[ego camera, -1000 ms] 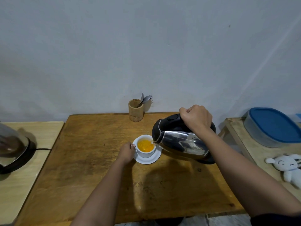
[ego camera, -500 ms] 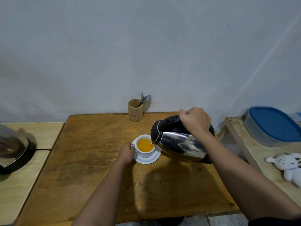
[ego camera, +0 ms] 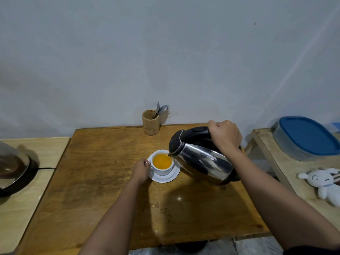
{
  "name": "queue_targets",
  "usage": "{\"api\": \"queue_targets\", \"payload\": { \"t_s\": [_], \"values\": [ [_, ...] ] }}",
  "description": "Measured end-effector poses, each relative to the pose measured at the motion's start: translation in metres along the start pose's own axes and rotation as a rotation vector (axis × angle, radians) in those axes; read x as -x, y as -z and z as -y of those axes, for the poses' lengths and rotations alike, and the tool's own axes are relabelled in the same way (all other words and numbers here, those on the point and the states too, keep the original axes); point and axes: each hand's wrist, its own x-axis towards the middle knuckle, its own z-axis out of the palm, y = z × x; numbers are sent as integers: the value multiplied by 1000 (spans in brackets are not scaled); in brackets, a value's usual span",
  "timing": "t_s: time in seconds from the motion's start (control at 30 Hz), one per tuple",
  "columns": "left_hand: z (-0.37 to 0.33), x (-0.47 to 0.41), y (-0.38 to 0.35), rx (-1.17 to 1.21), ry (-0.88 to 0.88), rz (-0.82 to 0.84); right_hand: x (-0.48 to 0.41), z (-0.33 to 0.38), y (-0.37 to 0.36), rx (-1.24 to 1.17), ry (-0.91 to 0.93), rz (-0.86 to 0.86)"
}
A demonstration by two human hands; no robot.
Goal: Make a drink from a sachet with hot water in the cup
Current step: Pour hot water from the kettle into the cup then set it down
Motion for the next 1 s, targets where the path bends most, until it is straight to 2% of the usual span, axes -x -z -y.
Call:
{"api": "queue_targets", "payload": {
  "t_s": [0.3,0.43,0.67,1.0],
  "values": [
    [-4,-1,-4,82,82,-22,-12,-29,20,-273,-419,-69],
    [-6,0,-9,108,105,-61,-18,-50,24,-457,-555,-177],
    [-4,3,-11,94,54,-114,-21,-71,41,-597,-639,-371],
    [-6,13,-19,128,-3,-209,-37,-95,43,-619,-736,-486]
  ]
}}
